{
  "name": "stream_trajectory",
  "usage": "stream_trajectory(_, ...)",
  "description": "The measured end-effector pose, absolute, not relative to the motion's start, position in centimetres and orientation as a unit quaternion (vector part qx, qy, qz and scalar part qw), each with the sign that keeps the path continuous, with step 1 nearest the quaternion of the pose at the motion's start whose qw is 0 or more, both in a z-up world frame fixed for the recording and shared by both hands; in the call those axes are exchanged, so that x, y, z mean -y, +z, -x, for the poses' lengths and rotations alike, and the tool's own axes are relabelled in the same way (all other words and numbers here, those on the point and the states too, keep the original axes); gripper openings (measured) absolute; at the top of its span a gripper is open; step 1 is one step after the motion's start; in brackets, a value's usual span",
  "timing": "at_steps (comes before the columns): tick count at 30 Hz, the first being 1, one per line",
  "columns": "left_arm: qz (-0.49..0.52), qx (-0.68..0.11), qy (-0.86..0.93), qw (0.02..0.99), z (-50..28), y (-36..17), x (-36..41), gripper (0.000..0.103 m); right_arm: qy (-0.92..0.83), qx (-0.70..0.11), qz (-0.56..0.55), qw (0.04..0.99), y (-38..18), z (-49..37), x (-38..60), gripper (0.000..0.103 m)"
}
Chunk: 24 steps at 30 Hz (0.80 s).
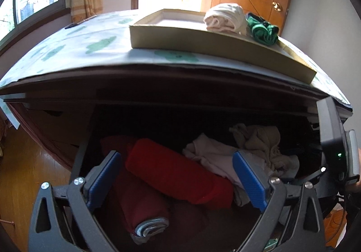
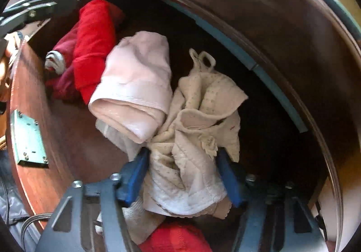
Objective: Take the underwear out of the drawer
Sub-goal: 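Grasp the beige lace underwear with the right tool while the left tool grasps the red rolled cloth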
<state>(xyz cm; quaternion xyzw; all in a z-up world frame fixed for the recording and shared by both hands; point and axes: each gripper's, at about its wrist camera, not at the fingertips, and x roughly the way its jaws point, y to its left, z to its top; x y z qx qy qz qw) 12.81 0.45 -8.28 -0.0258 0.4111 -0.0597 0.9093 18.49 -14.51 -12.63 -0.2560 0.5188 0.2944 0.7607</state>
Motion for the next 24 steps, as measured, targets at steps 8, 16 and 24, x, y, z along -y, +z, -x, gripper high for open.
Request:
stream_trajectory(8, 0.050, -0.476, -0.076, 0.875, -14.5, -9.7, -0.3, 0.100, 0.313, -0.524, 0.210, 0.764, -12.6, -19.1, 15.6, 0.049)
stream_trajectory(16, 0.063, -0.530, -0.063, 0.843, -16.0, -11.4, 0.0, 0.100, 0.324, -0.524, 0.201, 0.761, -12.2, -19.7, 17.0, 0.050)
stream_trajectory(24, 0.033, -0.554, -0.044, 0.831, -16.9, -12.3, 1.8, 0.100, 0.330, -0.524, 0.188, 0.762, -10.8, -20.2, 18.8, 0.051)
